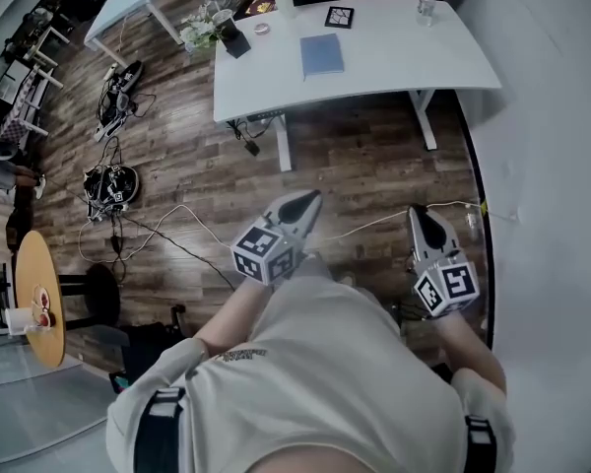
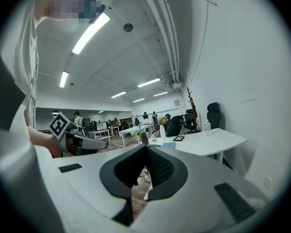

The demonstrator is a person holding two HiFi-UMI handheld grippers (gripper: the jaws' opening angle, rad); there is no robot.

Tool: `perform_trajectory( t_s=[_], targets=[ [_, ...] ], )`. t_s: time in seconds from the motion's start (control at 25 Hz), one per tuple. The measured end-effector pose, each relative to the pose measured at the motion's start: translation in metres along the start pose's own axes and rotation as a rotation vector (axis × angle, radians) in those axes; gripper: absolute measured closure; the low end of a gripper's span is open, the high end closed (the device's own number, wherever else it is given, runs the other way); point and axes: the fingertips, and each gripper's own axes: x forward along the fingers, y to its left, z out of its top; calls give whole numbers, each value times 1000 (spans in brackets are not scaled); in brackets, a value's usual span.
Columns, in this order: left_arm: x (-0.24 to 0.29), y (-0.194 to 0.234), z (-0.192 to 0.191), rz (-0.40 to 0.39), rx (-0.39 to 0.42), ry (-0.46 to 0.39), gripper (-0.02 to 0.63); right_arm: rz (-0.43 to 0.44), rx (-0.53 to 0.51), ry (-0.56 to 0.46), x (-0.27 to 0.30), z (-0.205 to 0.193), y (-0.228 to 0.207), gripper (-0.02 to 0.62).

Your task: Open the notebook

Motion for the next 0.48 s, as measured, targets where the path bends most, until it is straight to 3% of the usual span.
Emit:
perform_trajectory(
  t_s=[0.48],
  targets=[
    [24, 8, 14, 47, 28, -22, 606, 17, -22, -47, 18, 27, -31, 592]
  ],
)
